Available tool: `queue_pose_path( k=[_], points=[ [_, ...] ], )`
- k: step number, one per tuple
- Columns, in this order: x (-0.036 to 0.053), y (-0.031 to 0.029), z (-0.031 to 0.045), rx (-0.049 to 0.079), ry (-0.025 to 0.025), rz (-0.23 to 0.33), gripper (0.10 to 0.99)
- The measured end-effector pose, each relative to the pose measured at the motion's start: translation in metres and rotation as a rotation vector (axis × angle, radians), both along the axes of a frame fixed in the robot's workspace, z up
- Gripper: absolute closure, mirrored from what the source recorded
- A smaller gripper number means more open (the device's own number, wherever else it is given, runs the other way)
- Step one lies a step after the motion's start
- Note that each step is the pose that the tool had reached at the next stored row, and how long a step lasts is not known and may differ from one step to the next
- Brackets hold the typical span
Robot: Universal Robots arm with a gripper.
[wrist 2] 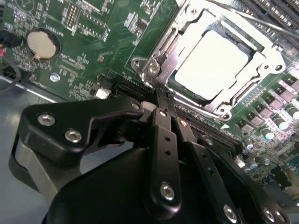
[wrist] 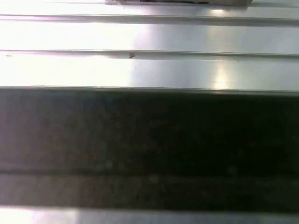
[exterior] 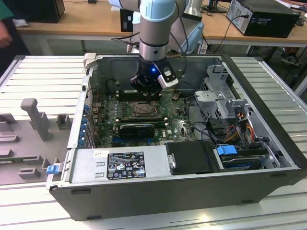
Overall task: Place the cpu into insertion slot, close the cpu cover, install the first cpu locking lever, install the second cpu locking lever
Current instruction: 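Install the first cpu locking lever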
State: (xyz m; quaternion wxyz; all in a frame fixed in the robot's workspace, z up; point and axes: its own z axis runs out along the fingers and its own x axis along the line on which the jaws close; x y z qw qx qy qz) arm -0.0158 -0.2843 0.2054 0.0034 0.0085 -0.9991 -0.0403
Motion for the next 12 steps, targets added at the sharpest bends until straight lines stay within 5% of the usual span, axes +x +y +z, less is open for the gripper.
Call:
queue_pose_path(
  k=[3,12],
  points=[
    [0.0000,0.0000,0.0170,0.000,0.0001,0.000,0.980],
    [0.0000,-0.0067,0.0179,0.000,0.0001,0.000,0.980]
  ],
)
